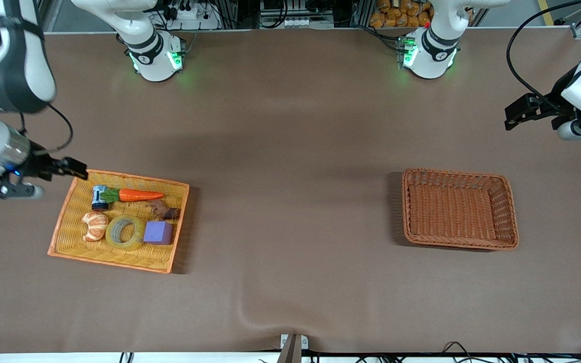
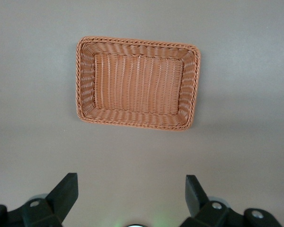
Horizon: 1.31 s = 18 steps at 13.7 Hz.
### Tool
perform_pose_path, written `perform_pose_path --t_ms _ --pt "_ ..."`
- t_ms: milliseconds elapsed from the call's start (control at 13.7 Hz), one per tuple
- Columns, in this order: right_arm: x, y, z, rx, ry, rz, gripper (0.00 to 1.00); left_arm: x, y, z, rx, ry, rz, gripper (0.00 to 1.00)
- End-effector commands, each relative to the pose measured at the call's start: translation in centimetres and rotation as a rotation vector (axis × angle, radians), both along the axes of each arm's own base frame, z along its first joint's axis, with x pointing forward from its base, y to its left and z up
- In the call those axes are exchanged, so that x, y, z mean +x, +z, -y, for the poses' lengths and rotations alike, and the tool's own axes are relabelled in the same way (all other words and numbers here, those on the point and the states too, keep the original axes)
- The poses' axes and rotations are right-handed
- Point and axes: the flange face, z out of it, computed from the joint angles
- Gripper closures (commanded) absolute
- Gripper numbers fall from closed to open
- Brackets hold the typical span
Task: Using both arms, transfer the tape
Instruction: 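Reach the right gripper down to the yellow tape roll in the tray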
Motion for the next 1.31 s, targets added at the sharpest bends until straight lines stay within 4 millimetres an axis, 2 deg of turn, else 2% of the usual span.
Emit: perform_pose_path --t_ms 0,146,219,365,438,584,803,949,1022,1096,1242 --pt "2.2 -4.6 -1.1 -0.009 0.079 0.011 0.00 -0.1 0.2 0.2 0.008 -0.017 -0.010 0.00" --pt "4.2 -9.9 -2.9 -0.013 0.128 0.060 0.00 -0.1 0.1 0.2 0.007 -0.017 -0.011 0.00" --pt "4.8 -11.9 -3.4 -0.018 0.156 0.078 0.00 -0.1 0.1 0.1 0.007 -0.017 -0.011 0.00" --pt "5.6 -15.0 -3.7 -0.015 0.269 0.108 0.00 -0.1 0.1 0.0 0.006 -0.018 -0.011 0.00" --pt "5.8 -16.6 -3.1 -0.007 0.295 0.109 0.00 -0.1 0.1 0.0 0.006 -0.018 -0.011 0.00" --pt "5.7 -17.7 -2.2 0.023 0.364 0.102 0.00 -0.1 0.2 0.2 0.005 -0.022 -0.010 0.00" --pt "6.0 -19.0 -4.7 0.025 0.477 0.112 0.00 -0.1 0.2 0.4 0.003 -0.025 -0.010 0.00" --pt "5.8 -21.7 -5.1 0.024 0.540 0.102 0.00 -0.2 0.2 0.4 0.004 -0.025 -0.013 0.00" --pt "5.7 -22.8 -4.6 0.027 0.572 0.099 0.00 -0.2 0.2 0.4 0.004 -0.026 -0.013 0.00" --pt "5.7 -23.2 -4.3 0.027 0.578 0.102 0.00 -0.2 0.2 0.4 0.003 -0.026 -0.012 0.00" --pt "5.4 -25.0 -4.6 0.032 0.580 0.083 0.09 -0.2 0.2 0.5 0.004 -0.028 -0.013 0.00"
